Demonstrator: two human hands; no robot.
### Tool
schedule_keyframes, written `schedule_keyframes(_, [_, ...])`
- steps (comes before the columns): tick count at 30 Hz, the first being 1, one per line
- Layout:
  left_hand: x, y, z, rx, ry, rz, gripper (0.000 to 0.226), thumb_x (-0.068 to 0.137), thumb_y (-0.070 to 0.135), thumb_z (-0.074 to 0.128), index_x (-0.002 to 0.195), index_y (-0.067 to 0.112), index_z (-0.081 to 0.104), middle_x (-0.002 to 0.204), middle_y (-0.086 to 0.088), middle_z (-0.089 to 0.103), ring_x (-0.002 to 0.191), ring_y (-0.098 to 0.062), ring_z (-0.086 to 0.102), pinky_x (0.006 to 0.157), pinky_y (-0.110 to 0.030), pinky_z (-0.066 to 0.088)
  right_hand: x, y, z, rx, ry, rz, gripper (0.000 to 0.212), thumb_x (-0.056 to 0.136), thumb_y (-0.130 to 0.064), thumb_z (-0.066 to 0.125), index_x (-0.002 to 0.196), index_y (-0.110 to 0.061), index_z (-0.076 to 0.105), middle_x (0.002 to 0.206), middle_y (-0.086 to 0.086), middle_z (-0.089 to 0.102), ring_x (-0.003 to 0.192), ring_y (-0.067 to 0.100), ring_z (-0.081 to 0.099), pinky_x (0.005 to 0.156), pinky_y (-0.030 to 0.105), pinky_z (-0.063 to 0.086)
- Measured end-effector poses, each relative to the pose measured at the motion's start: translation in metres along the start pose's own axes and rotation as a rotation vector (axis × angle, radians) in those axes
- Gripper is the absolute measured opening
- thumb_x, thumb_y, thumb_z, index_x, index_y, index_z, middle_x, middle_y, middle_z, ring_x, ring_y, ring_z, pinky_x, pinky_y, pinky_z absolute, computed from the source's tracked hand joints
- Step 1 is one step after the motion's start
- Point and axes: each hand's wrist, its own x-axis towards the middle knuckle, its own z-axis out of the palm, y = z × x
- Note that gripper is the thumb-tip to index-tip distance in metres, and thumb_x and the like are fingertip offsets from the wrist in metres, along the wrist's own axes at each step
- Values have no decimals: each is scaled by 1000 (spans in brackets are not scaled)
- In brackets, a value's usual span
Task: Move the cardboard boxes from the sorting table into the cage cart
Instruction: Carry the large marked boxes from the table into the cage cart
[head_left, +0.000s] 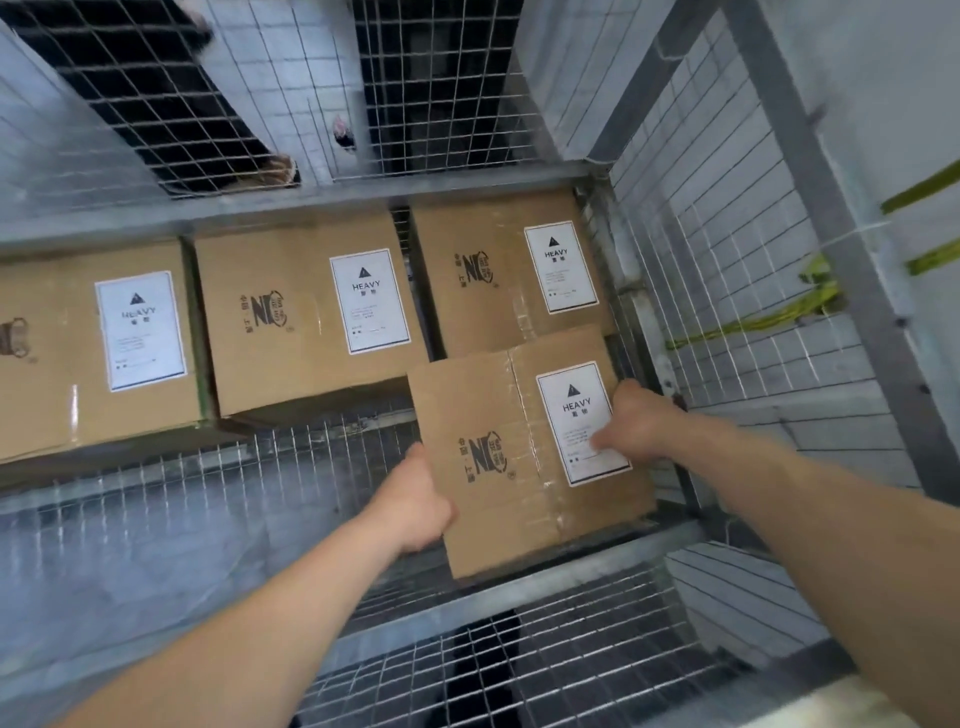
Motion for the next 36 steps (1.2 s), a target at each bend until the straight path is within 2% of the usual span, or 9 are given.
schedule_keyframes(5, [15,1,7,-48,-91,-30,96,85,6,69,159,29,12,140,-8,57,104,-24,67,86,-43,62,17,-1,9,-25,-34,-4,73,86,-20,80,142,-9,35,132,9,62,121,31,60,105,47,49])
schedule_keyframes(8, [12,8,10,-37,-123,-25,103,91,7,68,161,26,-5,143,-4,54,107,-21,63,83,-31,60,14,-1,9,-31,-47,-67,49,88,-23,77,131,-14,55,126,4,67,115,26,63,104,44,48])
schedule_keyframes(12, [-22,31,-11,126,-63,41,95,92,16,71,161,12,6,148,-6,49,117,-14,50,95,-21,42,-9,-8,-1,10,-10,-124,33,92,-22,72,123,-12,66,119,4,71,108,24,66,97,40,53])
schedule_keyframes(15, [-73,56,-39,345,2,149,75,94,24,68,154,9,26,151,-9,44,132,-21,47,101,-23,37,-47,-20,-12,42,75,-148,35,92,-33,69,119,-12,65,112,6,72,100,24,68,89,42,56])
schedule_keyframes(18, [-124,80,-70,543,59,258,69,95,34,65,152,13,33,155,-8,39,138,-24,45,109,-28,36,-105,-39,-27,70,172,-166,43,93,-41,65,122,-10,58,111,6,66,101,28,63,76,35,51])
schedule_keyframes(22, [-189,111,-102,725,110,410,64,93,43,61,146,15,40,148,-7,46,130,-26,50,107,-37,44,-204,-62,-50,135,298,-181,62,98,-39,59,148,-7,44,146,15,54,133,33,50,106,41,44])
schedule_keyframes(26, [-268,145,-113,923,137,587,74,95,49,58,154,16,30,158,-3,35,140,-23,42,113,-41,40,-304,-67,-60,242,436,-163,69,99,-41,58,157,-12,34,159,7,41,145,25,39,117,36,34])
schedule_keyframes(32, [-378,182,-98,1103,172,878,72,95,50,58,152,15,31,157,-4,36,145,-22,33,116,-46,35,-432,-42,-62,347,673,-89,64,96,-44,58,151,-16,45,155,4,48,142,24,43,115,35,37])
schedule_keyframes(36, [-445,190,-70,1178,199,1037,64,93,51,57,144,16,39,151,-3,43,141,-22,39,113,-46,38,-513,-13,-49,410,773,-29,47,93,-39,62,131,-11,61,133,9,64,125,30,56,103,42,46])
